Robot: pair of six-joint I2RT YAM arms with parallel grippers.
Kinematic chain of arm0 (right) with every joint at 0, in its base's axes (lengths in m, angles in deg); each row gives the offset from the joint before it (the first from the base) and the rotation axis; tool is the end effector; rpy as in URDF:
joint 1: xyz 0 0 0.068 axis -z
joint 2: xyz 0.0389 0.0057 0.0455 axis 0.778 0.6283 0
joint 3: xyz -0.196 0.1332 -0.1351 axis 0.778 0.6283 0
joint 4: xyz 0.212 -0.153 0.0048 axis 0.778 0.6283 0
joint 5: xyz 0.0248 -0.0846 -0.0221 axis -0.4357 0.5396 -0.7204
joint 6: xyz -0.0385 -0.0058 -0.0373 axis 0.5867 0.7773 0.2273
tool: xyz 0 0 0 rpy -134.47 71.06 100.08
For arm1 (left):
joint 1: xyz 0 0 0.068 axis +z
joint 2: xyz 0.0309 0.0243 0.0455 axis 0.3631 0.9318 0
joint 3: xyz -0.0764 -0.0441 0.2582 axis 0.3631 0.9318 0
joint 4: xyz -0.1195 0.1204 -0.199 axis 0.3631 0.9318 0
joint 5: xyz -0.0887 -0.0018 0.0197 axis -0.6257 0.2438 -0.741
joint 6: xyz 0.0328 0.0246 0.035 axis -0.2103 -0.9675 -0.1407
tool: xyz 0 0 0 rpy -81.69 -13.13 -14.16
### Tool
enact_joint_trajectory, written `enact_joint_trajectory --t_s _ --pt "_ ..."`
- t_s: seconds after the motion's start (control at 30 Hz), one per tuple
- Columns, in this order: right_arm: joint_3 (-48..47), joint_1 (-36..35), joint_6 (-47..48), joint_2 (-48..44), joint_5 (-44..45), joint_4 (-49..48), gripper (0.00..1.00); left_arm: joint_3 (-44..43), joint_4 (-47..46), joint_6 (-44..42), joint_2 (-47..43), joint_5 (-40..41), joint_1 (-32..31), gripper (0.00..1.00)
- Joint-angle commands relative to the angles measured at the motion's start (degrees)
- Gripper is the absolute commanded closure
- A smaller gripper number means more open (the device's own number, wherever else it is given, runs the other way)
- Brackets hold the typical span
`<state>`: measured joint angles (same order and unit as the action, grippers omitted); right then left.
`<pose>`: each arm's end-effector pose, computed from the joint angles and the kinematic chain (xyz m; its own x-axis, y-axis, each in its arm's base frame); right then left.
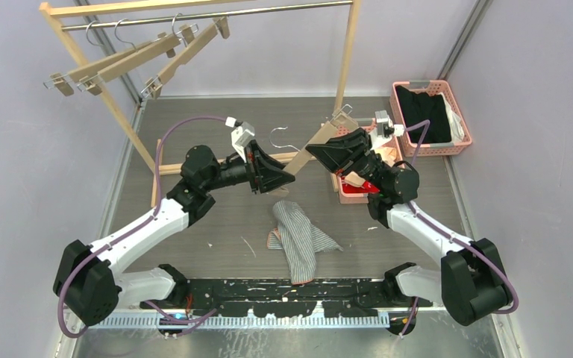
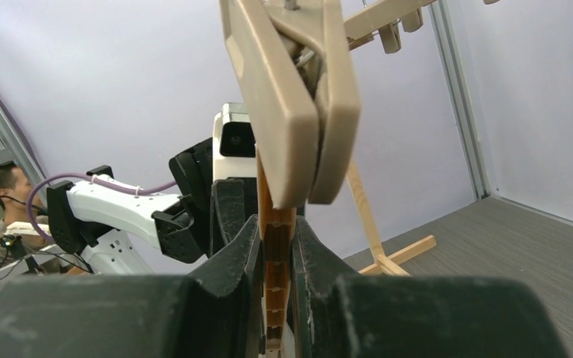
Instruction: Remove the underwear clipped to the hanger
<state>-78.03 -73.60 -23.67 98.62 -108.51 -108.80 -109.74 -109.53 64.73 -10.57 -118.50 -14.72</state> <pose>0.2053 0.1087 0.3451 -0.1633 0.6096 -0.7757 -0.9432 0.1342 0.3040 0.2036 -0.1767 0.3372 -0.3835 -0.1841 -0.9050 0.8954 0.1658 -0.4132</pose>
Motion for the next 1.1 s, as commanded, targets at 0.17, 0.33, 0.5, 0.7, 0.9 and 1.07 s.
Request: enact_joint_trajectory --t_s 0.17,0.33,0.5,0.7,0.9,1.07 --pt "0.1 -0.5 1.1 -2.0 -0.2 -1.7 0.99 -4.8 0.4 -1.2 -1.4 -0.2 0.0 1.00" --pt "1.0 -0.5 5.2 -4.3 0.3 3.8 0.69 -8.3 14.6 -7.0 -5.8 3.6 0.0 1.00" --pt "3.5 -0.8 15.5 -10.4 4.0 21.3 0.43 -12.2 34.2 -15.6 -10.8 11.3 0.0 1.00" --pt "3.0 -8.3 34.2 -18.4 20.9 54.7 0.44 -15.7 55.6 -22.2 -15.5 29.7 0.0 1.00" --pt "3.3 -22.7 38.3 -16.5 41.3 71.4 0.47 -18.1 68.3 -23.1 -15.1 42.2 0.0 1.00" --pt "5.1 -30.6 35.9 -8.7 46.7 73.3 0.47 -18.0 69.1 -22.3 -14.8 44.1 0.0 1.00"
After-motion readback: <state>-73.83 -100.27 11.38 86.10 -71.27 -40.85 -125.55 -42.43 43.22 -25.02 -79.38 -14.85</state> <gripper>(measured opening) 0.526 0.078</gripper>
